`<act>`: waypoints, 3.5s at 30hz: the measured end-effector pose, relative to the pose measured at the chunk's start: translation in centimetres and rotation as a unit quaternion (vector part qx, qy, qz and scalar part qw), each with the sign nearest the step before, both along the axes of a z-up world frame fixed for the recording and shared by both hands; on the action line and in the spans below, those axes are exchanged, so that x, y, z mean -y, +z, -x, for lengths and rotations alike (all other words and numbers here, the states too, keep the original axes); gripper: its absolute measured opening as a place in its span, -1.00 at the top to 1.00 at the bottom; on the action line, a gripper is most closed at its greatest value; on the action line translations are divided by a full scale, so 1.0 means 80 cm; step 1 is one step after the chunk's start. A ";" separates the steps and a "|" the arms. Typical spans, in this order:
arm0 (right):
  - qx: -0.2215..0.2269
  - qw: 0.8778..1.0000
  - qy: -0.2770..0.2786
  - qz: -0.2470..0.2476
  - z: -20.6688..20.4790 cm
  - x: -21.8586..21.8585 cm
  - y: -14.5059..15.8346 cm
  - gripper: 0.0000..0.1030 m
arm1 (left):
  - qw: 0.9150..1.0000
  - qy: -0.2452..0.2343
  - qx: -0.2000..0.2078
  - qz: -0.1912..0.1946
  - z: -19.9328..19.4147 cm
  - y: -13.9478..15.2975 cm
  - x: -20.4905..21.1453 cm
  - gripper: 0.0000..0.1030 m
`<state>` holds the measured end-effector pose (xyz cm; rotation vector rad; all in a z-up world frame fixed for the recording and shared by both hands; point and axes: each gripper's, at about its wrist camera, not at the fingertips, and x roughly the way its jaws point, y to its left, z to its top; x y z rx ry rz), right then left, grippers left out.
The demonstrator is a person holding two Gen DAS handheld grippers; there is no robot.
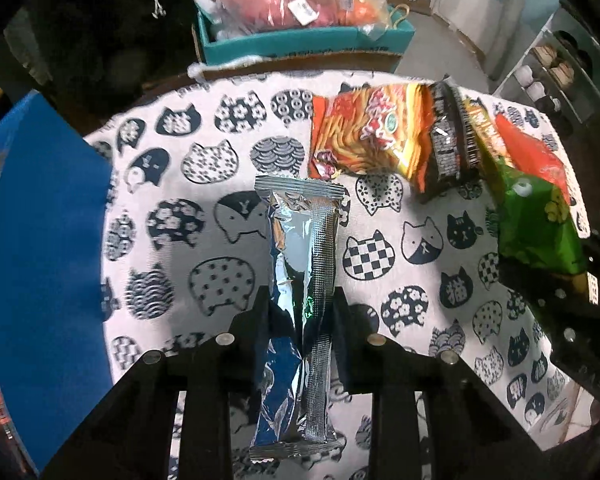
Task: Organize snacks
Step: 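Lift both held snacks and carry them over the cardboard box, then open both tools to drop the silver pack and green bag into the box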
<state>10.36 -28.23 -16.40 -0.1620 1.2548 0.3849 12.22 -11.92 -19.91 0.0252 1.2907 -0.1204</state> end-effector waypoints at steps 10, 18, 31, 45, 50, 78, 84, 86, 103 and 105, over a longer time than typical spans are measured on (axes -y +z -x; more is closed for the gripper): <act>0.030 1.000 0.004 -0.005 0.014 -0.004 0.039 0.37 | 0.998 -0.020 0.054 -0.005 0.034 0.064 -0.013 0.46; 0.057 0.998 0.006 -0.015 0.013 -0.028 0.070 0.37 | 0.995 -0.026 0.095 -0.018 0.049 0.100 -0.030 0.46; 0.089 0.995 0.029 -0.032 0.013 -0.082 0.119 0.37 | 0.991 -0.013 0.136 -0.005 0.069 0.158 -0.075 0.46; 0.099 0.991 0.071 -0.048 0.006 -0.176 0.149 0.37 | 0.987 0.022 0.159 0.013 0.091 0.187 -0.152 0.46; 0.100 0.989 0.094 -0.052 0.007 -0.222 0.158 0.37 | 0.987 0.043 0.155 0.021 0.099 0.185 -0.186 0.46; 0.030 0.985 0.155 -0.072 0.006 -0.370 0.130 0.36 | 0.978 0.166 0.125 0.034 0.120 0.154 -0.337 0.46; -0.003 0.983 0.160 -0.092 0.003 -0.376 0.123 0.24 | 0.978 0.176 0.110 0.021 0.118 0.149 -0.340 0.00; 0.002 0.983 0.159 -0.093 0.004 -0.375 0.124 0.10 | 0.977 0.178 0.116 0.010 0.120 0.151 -0.339 -0.16; 0.044 0.987 0.131 -0.078 0.001 -0.330 0.139 -0.20 | 0.980 0.158 0.124 0.000 0.112 0.160 -0.309 -0.33; 0.046 0.988 0.130 -0.072 0.003 -0.322 0.136 -0.21 | 0.981 0.153 0.123 0.003 0.109 0.160 -0.301 -0.39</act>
